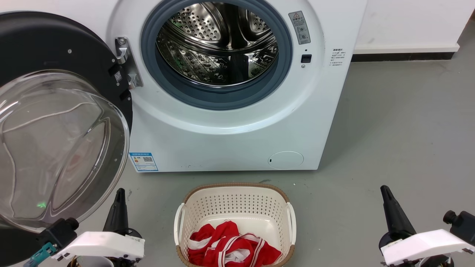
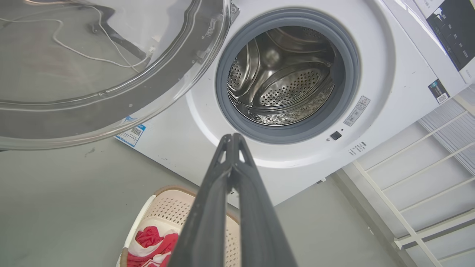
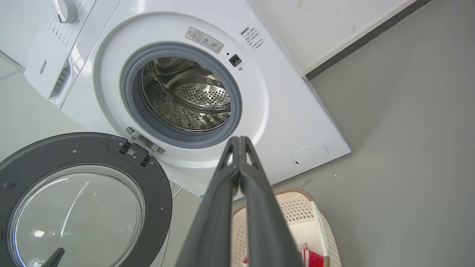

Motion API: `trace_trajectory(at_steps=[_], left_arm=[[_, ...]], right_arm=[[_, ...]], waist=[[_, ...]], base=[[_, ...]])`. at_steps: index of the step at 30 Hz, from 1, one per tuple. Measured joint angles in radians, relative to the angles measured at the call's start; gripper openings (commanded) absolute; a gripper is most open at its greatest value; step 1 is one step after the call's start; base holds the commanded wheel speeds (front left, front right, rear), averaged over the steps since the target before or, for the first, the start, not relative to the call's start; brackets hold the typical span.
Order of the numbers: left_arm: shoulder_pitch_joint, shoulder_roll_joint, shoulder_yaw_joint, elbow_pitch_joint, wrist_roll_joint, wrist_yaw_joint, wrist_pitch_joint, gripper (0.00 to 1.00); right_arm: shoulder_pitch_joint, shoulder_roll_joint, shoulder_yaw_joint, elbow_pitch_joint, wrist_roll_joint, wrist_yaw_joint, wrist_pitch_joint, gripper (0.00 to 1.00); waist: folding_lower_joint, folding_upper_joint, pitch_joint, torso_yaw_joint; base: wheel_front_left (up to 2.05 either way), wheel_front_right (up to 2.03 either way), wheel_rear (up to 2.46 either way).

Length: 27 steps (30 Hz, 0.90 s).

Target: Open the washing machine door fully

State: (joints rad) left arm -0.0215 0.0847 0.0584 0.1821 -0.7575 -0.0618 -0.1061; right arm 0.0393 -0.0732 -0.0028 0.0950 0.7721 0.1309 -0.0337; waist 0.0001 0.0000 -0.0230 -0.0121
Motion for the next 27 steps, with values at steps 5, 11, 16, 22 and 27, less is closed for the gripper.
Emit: trace_trajectory(at_steps=[5,11,16,22,27], left_arm=[[-0.004,-0.002,0.005,0.005,-0.068,-0.004,0.017,0.00],[-0.009,-0.004,0.010,0.010,-0.145,-0.009,0.036,0.00],[-0.019,-0.007,0.013,0.015,-0.205,-0.015,0.052,0.00],[-0.024,-0.008,0.017,0.019,-0.274,-0.018,0.070,0.00],[-0.028,-0.011,0.020,0.023,-0.328,-0.026,0.086,0.00]], right_arm=[[-0.009,-0.002,-0.004,0.011,0.071,0.000,0.009,0.00],[-0.018,-0.004,-0.008,0.024,0.150,0.000,0.018,0.00],[-0.029,-0.004,-0.013,0.035,0.212,0.000,0.025,0.00],[-0.040,-0.005,-0.017,0.045,0.284,0.000,0.034,0.00],[-0.052,-0.006,-0.021,0.056,0.339,0.000,0.040,0.00]], waist=[[0.0000,0.0000,0.001,0.001],[0.0000,0.0000,0.003,0.002],[0.0000,0.0000,0.005,0.002],[0.0000,0.0000,0.006,0.003],[0.0000,0.0000,0.008,0.004]], base=[[0.00,0.00,0.00],[0.00,0.00,0.00],[0.00,0.00,0.00],[0.00,0.00,0.00],[0.00,0.00,0.00]])
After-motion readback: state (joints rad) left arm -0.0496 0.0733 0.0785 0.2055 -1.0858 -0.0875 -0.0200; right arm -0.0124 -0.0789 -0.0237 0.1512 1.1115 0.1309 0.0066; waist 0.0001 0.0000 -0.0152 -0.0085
